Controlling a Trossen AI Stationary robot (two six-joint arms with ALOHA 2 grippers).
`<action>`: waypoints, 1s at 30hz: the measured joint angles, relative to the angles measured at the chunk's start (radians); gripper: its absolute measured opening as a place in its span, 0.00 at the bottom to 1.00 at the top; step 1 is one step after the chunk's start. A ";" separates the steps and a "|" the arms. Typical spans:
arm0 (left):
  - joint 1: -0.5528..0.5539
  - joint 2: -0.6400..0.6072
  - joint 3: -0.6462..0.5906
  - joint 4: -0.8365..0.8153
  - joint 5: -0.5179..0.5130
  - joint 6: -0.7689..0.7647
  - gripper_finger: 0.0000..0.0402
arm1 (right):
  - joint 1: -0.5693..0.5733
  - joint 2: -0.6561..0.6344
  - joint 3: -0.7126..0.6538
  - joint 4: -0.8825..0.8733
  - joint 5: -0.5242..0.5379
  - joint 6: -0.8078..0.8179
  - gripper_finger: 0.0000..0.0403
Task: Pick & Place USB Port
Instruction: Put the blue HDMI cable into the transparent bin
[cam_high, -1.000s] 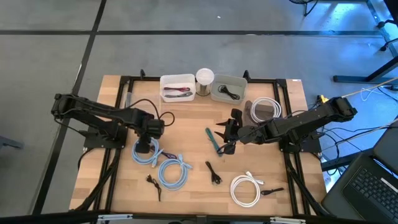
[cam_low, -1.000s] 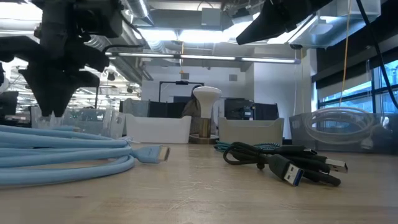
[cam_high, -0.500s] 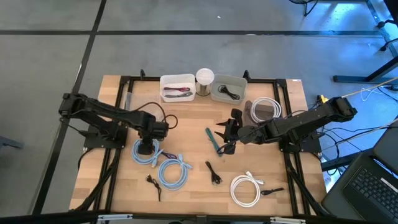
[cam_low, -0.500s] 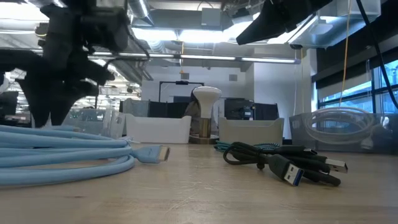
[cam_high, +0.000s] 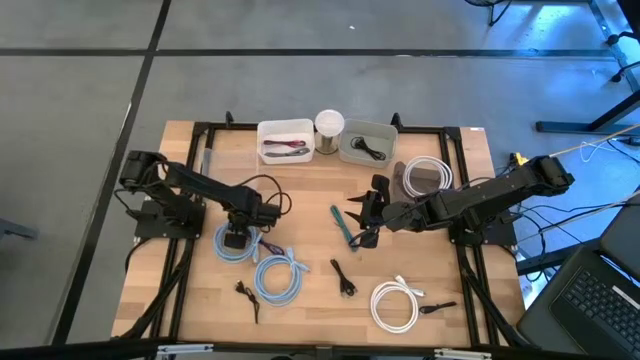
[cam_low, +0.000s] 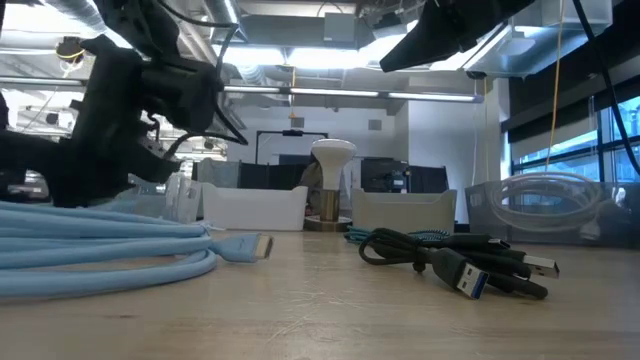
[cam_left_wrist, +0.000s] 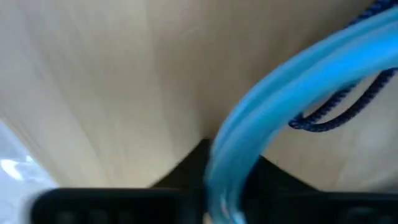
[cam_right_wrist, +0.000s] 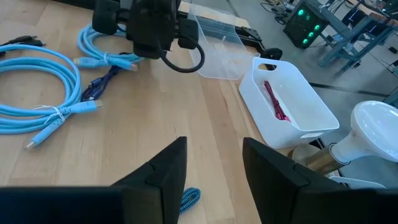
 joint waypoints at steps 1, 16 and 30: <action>-0.001 -0.002 0.004 -0.016 0.003 -0.008 0.07 | 0.000 0.000 0.000 0.000 0.000 0.000 0.39; -0.035 -0.286 0.276 -0.397 -0.397 -0.123 0.03 | 0.000 0.000 0.000 0.003 0.000 0.000 0.39; 0.368 -0.405 0.281 -0.208 -0.903 0.134 0.03 | 0.000 0.000 0.000 0.003 0.000 0.000 0.39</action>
